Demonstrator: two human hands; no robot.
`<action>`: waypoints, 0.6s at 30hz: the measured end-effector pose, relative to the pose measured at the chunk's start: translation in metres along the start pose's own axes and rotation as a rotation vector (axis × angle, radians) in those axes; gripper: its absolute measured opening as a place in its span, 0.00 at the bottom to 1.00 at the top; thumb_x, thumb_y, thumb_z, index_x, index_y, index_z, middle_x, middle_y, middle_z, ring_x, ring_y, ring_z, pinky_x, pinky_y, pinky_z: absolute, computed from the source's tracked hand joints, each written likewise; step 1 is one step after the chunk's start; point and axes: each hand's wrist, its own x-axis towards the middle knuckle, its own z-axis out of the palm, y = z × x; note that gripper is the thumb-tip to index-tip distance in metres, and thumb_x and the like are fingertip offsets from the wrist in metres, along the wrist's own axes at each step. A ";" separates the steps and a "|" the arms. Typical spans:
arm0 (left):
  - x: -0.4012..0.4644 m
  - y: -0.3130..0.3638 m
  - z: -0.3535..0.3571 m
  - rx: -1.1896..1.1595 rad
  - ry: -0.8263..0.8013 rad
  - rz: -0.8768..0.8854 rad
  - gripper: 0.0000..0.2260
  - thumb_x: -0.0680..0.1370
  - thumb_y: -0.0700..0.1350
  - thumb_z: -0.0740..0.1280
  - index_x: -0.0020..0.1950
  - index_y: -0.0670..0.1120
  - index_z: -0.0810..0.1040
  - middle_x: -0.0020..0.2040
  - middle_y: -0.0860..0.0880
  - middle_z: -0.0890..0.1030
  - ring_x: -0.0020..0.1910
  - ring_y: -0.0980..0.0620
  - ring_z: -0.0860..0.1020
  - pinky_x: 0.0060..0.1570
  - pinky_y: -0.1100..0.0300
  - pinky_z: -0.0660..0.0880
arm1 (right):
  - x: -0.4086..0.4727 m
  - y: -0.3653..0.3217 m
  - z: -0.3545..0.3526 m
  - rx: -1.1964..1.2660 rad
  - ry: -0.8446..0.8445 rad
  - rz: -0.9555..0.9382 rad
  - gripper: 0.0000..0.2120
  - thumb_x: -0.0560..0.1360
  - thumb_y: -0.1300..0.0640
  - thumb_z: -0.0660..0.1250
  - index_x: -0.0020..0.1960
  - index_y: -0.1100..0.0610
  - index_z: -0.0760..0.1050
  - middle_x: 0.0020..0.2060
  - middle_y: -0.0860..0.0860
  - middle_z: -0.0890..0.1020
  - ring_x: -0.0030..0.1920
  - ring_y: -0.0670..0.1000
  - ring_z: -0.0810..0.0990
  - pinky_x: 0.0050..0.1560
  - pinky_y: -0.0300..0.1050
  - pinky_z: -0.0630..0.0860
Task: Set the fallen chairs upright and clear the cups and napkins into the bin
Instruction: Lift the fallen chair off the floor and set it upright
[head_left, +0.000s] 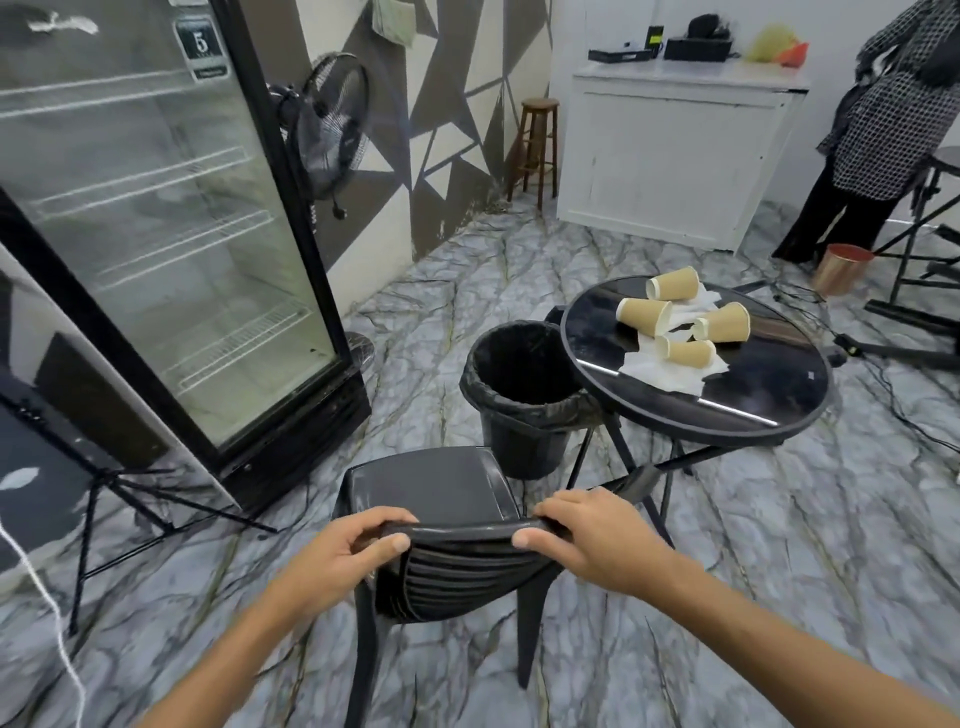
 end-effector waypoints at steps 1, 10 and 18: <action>-0.007 -0.003 -0.006 -0.016 0.008 -0.020 0.16 0.77 0.54 0.68 0.61 0.48 0.81 0.54 0.49 0.84 0.54 0.52 0.82 0.54 0.65 0.76 | -0.004 0.009 -0.001 0.017 -0.014 -0.009 0.30 0.78 0.28 0.49 0.43 0.53 0.74 0.35 0.46 0.76 0.36 0.46 0.73 0.40 0.43 0.70; -0.086 -0.052 -0.042 -0.085 0.229 -0.218 0.07 0.77 0.40 0.70 0.54 0.45 0.84 0.52 0.51 0.85 0.52 0.56 0.81 0.48 0.73 0.75 | 0.006 0.040 0.013 0.174 -0.152 -0.033 0.30 0.77 0.30 0.53 0.63 0.52 0.75 0.55 0.45 0.79 0.56 0.43 0.74 0.59 0.40 0.70; -0.128 -0.084 -0.064 -0.005 0.283 -0.387 0.27 0.60 0.68 0.74 0.56 0.61 0.80 0.56 0.54 0.80 0.52 0.62 0.79 0.53 0.60 0.73 | 0.050 -0.005 0.055 0.194 -0.320 -0.104 0.37 0.70 0.23 0.57 0.65 0.51 0.72 0.52 0.43 0.74 0.55 0.44 0.69 0.59 0.41 0.70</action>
